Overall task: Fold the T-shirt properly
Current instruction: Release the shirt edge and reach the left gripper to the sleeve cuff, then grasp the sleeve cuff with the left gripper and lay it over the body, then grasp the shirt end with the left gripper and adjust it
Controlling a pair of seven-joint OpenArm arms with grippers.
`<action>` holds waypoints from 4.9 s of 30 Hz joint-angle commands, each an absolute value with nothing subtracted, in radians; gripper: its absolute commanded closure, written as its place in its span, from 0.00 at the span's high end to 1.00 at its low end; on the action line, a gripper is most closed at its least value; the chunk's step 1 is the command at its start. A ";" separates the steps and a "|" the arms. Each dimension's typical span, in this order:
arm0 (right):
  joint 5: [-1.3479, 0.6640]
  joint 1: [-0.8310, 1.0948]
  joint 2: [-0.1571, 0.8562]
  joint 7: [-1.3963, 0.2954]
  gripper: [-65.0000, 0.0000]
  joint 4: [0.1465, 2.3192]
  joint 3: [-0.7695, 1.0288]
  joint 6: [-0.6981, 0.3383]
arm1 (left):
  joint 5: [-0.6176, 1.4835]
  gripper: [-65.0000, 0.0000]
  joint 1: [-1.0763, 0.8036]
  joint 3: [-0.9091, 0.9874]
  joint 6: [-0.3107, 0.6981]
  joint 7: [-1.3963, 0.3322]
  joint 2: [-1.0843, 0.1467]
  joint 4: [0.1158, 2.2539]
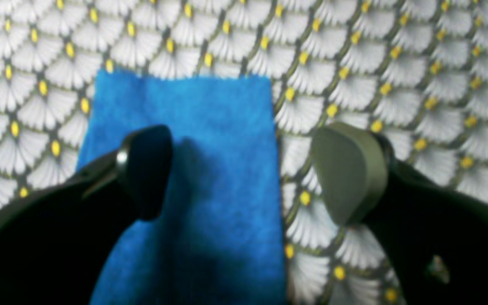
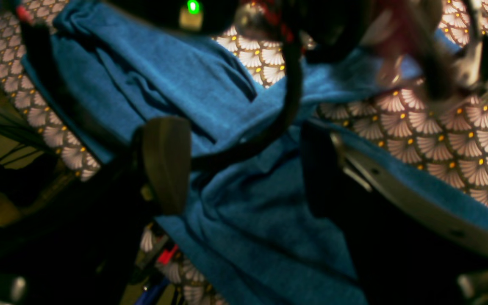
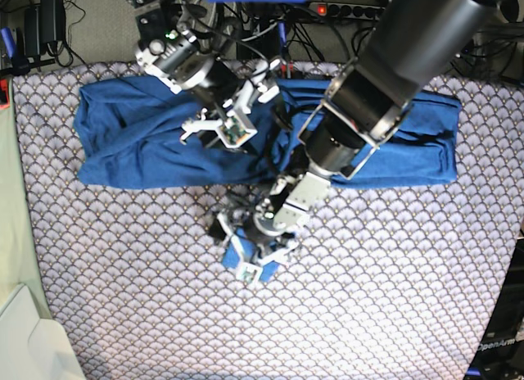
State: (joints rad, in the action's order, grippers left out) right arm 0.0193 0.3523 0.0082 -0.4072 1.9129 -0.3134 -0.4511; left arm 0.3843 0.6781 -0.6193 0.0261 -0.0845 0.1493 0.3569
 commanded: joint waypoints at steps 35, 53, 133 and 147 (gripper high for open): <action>0.002 0.352 0.005 -0.380 0.63 1.960 -0.309 -0.456 | 0.441 0.01 0.697 -0.613 0.022 -0.064 0.157 0.383; 0.002 0.341 0.001 -0.375 0.63 1.954 -0.268 -0.456 | 0.593 0.01 0.420 -0.604 -0.194 -0.289 -0.196 1.224; 0.001 0.328 0.001 -0.378 0.64 1.951 -0.275 -0.456 | 0.636 0.01 -0.421 0.369 -0.039 -0.440 -0.344 1.742; 0.001 0.328 0.001 -0.378 0.64 1.951 -0.277 -0.458 | 0.638 0.58 -0.409 0.567 -0.038 -0.622 -0.277 1.744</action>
State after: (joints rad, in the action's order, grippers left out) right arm 0.0193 0.3305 0.0044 -0.4076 1.9347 -0.2733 -0.4515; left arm 0.6323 -0.4129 0.5613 -0.0376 -0.6323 -0.2626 1.7241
